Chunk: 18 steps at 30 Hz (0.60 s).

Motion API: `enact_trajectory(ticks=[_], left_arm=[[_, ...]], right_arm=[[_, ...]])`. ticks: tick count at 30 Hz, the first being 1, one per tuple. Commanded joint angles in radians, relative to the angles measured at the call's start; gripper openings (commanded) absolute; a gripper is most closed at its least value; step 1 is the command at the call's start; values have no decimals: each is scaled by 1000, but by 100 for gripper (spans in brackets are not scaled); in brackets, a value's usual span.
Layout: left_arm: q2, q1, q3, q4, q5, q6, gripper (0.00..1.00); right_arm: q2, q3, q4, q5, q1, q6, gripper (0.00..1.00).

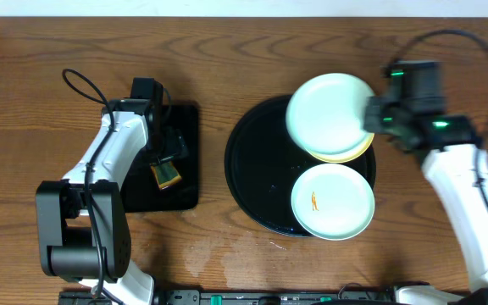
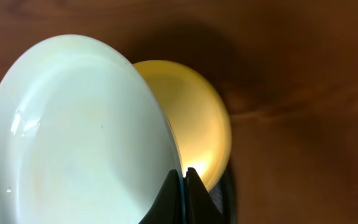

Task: Clean dirty plates on tray and stack at the side
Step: 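Lift the pale green plate and carry it right off the tray, then lower the plate onto the table at right and release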

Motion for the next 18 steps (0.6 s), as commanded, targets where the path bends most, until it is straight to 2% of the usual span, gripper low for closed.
enact_trajectory(ticks=[1,6,9,13,18], left_arm=[[3,3,0,-3,-6,-2,90],[3,3,0,-3,-6,-2,90],[3,3,0,-3,-6,-2,90],[3,3,0,-3,-6,-2,90],[3,3,0,-3,-6,-2,90]], right_arm=[[0,17,-32,-148,-133,48,1],[40,15,-68,-115,-348,94,1],[82,15,-75,-15,-451,113,1],[135,11,-80,163,-528,175,1],[196,9,-76,277,-577,194,1]])
